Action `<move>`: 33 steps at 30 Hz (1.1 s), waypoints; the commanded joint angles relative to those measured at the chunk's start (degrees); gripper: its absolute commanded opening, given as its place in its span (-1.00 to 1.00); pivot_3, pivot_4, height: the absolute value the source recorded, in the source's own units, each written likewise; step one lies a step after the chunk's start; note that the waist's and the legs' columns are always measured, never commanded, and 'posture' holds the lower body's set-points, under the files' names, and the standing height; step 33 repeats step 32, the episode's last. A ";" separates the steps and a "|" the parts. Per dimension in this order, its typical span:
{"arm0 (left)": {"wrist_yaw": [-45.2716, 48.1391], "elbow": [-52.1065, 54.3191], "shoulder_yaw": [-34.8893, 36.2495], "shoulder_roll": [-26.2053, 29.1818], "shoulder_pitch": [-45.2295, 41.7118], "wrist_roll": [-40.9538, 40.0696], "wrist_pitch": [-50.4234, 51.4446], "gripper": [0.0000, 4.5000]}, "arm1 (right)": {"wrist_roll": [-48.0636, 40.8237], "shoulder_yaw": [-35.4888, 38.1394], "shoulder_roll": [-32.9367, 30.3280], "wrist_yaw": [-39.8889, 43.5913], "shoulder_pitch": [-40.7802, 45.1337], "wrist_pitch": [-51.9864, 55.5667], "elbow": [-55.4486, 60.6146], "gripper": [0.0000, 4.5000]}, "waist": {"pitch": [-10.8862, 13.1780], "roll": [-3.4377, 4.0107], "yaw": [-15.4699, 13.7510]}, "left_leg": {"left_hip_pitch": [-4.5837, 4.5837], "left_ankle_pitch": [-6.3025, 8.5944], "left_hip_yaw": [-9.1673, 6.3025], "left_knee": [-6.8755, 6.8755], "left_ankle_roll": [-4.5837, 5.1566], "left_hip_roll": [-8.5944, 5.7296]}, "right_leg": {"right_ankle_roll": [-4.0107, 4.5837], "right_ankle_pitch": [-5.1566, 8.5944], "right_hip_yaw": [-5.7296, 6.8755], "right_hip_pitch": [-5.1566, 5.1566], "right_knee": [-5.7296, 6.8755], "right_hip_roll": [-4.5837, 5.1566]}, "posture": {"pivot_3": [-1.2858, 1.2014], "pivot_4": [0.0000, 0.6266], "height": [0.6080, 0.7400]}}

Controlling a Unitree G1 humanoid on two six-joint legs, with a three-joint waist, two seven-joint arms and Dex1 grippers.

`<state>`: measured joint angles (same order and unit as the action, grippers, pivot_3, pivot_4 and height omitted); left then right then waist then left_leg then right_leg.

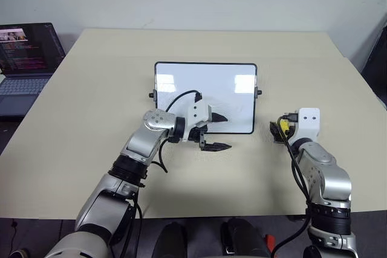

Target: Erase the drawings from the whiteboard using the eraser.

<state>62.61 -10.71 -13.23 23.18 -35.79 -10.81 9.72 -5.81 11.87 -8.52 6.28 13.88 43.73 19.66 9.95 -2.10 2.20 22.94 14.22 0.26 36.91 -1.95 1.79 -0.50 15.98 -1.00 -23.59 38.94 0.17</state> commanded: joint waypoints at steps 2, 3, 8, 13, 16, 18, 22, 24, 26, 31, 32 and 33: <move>-8.07 15.68 9.71 2.89 8.68 -5.85 9.19 1.00 | -0.19 -3.73 -1.08 1.58 -4.33 -4.61 12.20 0.98 | -0.01 0.02 0.16 | 0.01 0.03 -0.07 -0.02 0.00 0.11 | -0.01 0.01 0.03 0.00 0.00 0.01 | 0.03 -0.52 1.00; -11.86 19.79 12.84 2.38 11.54 -7.72 12.69 1.00 | -0.02 -5.29 -1.30 2.12 -6.25 -5.92 14.56 0.98 | -0.01 0.02 0.09 | 0.00 0.04 -0.09 -0.02 -0.03 0.19 | -0.03 0.03 0.04 0.00 0.01 0.03 | 0.03 -0.52 1.00; -30.70 34.20 23.73 -3.77 26.15 -7.56 17.09 1.00 | -0.98 -10.91 1.08 3.51 -17.35 -15.93 21.08 0.98 | -0.03 0.00 -0.47 | -0.05 0.09 -0.10 0.09 -0.11 0.23 | -0.09 0.07 0.09 0.10 0.01 0.21 | 0.03 -0.52 1.00; -43.91 38.41 28.67 -9.56 35.23 -3.87 15.43 1.00 | -1.91 -11.71 3.21 4.16 -25.44 -24.55 20.19 0.98 | -0.08 -0.05 -0.71 | -0.26 0.09 -0.10 0.11 -0.12 -0.01 | -0.22 0.14 0.11 0.35 0.00 0.48 | 0.03 -0.52 1.00; -49.72 37.86 33.56 -12.18 41.34 -2.42 13.44 1.00 | -1.04 -10.93 4.94 3.24 -29.44 -32.97 14.83 0.98 | -0.21 -0.17 -0.63 | -0.41 0.08 -0.08 0.13 -0.11 0.00 | -0.33 0.20 0.08 0.44 0.01 0.48 | 0.03 -0.52 1.00; -51.42 37.87 32.69 -13.20 42.43 -1.77 13.02 1.00 | -2.03 -8.83 4.15 4.49 -29.75 -36.15 11.61 0.98 | -0.20 -0.19 -0.60 | -0.51 0.08 -0.04 0.11 -0.11 0.03 | -0.32 0.21 0.05 0.50 0.02 0.47 | 0.03 -0.52 1.00; -53.04 36.57 31.11 -13.17 40.28 -0.85 11.53 1.00 | -1.98 -7.65 3.05 5.33 -30.74 -40.32 7.68 0.98 | -0.22 -0.25 -1.34 | -0.48 0.05 -0.07 0.16 -0.09 -0.05 | -0.31 0.20 0.08 0.50 0.03 0.47 | 0.03 -0.52 1.00; -54.39 36.10 29.70 -13.59 38.91 0.10 11.22 1.00 | -2.79 -7.04 2.79 5.54 -31.15 -40.81 7.98 0.98 | -0.23 -0.26 -1.52 | -0.48 0.05 -0.06 0.16 -0.08 -0.04 | -0.30 0.20 0.07 0.51 0.03 0.45 | 0.03 -0.52 1.00; -55.13 35.93 28.41 -13.99 38.44 0.86 10.35 1.00 | -3.44 -7.48 3.00 5.54 -32.69 -40.89 9.41 0.98 | -0.24 -0.25 -1.69 | -0.46 0.05 -0.03 0.13 -0.09 -0.04 | -0.30 0.20 0.04 0.49 0.02 0.45 | 0.03 -0.52 1.00; -57.73 36.25 27.37 -15.05 39.65 2.42 9.63 1.00 | -4.39 -7.25 2.73 5.20 -34.65 -39.73 10.78 0.98 | -0.24 -0.23 -1.56 | -0.44 0.10 0.00 0.06 -0.14 0.01 | -0.10 0.13 0.02 0.43 0.00 0.44 | 0.03 -0.52 1.00; -58.27 36.06 27.15 -15.20 39.53 2.73 9.37 1.00 | -4.62 -6.89 2.39 5.32 -34.27 -39.44 10.29 0.98 | -0.24 -0.23 -1.56 | -0.44 0.10 -0.01 0.06 -0.14 0.02 | -0.10 0.14 0.03 0.42 0.00 0.44 | 0.03 -0.52 1.00; -58.27 36.06 27.15 -15.20 39.53 2.73 9.37 1.00 | -4.62 -6.89 2.39 5.32 -34.27 -39.44 10.29 0.98 | -0.24 -0.23 -1.56 | -0.44 0.10 -0.01 0.06 -0.14 0.02 | -0.10 0.14 0.03 0.42 0.00 0.44 | 0.03 -0.52 1.00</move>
